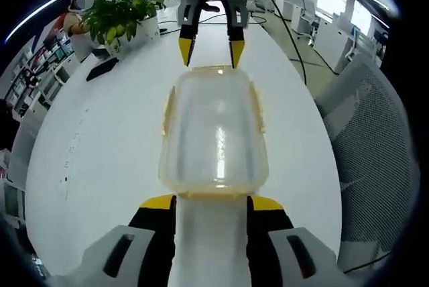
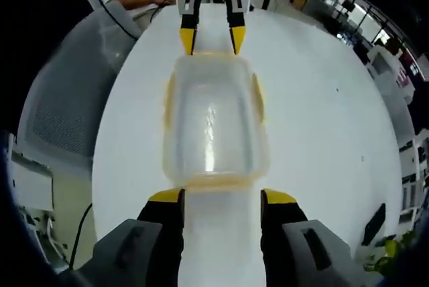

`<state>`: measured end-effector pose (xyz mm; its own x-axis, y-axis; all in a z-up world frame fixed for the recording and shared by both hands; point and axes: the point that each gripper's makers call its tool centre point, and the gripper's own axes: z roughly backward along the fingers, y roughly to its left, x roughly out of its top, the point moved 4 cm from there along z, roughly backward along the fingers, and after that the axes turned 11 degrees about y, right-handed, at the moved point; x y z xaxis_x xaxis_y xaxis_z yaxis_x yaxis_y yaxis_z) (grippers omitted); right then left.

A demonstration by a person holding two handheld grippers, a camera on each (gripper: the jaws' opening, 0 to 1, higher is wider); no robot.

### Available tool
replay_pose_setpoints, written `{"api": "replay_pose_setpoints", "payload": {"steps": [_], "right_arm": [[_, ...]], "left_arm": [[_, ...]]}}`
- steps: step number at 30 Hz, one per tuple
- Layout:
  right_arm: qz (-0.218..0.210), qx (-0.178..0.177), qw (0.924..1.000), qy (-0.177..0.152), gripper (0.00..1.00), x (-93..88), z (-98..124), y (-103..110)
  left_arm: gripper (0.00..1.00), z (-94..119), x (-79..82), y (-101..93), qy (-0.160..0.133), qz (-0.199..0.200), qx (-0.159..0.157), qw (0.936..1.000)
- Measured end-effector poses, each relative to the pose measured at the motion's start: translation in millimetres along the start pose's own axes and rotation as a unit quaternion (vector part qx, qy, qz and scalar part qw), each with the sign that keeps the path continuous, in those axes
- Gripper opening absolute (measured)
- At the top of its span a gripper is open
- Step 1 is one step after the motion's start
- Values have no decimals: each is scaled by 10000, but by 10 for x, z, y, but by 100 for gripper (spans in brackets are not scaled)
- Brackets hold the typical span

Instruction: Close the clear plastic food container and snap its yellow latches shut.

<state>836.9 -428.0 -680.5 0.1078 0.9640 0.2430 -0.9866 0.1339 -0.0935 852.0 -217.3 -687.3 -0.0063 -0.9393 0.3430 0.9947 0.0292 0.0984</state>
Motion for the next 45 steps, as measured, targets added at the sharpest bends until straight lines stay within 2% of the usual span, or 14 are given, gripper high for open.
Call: {"api": "replay_pose_setpoints", "payload": {"steps": [3, 9, 14, 19, 25, 29, 34, 35, 40, 42, 44, 45], "right_arm": [[-309, -2, 9994, -173, 41, 29, 65, 30], [-703, -113, 9971, -282, 40, 41, 129, 56], [-1156, -212, 9923, -378, 38, 46, 179, 70], [-1662, -335, 9844, -462, 38, 48, 205, 72], [-1990, -383, 9772, -641, 38, 89, 207, 106], [-2341, -351, 9677, -863, 38, 142, 208, 133], [-2618, -406, 9595, -960, 41, 170, 204, 155], [-2660, -437, 9581, -964, 41, 170, 202, 154], [-2972, -515, 9490, -924, 43, 158, 164, 164], [-3077, -558, 9453, -923, 43, 159, 157, 164], [-3229, -582, 9397, -960, 42, 165, 151, 161], [-3356, -575, 9349, -997, 42, 169, 143, 160]], "left_arm": [[36, 50, 2, -6, -89, 226, 12, 9997], [36, 95, -47, -32, -53, 349, 152, 9993], [36, 154, -53, -23, -140, 664, 319, 9972], [36, 192, -48, -19, -227, 1113, 520, 9922], [35, 191, -52, -67, -281, 1484, 613, 9866], [35, 218, -26, -62, -557, 2058, 700, 9745], [35, 255, -30, -71, -791, 2832, 755, 9528], [35, 258, -7, -74, -875, 2881, 766, 9505], [35, 259, -14, -95, -865, 3126, 906, 9416], [35, 249, -7, -102, -920, 3340, 913, 9336], [35, 238, -8, -104, -944, 3487, 947, 9276], [35, 228, -6, -107, -944, 3505, 947, 9270]]}}
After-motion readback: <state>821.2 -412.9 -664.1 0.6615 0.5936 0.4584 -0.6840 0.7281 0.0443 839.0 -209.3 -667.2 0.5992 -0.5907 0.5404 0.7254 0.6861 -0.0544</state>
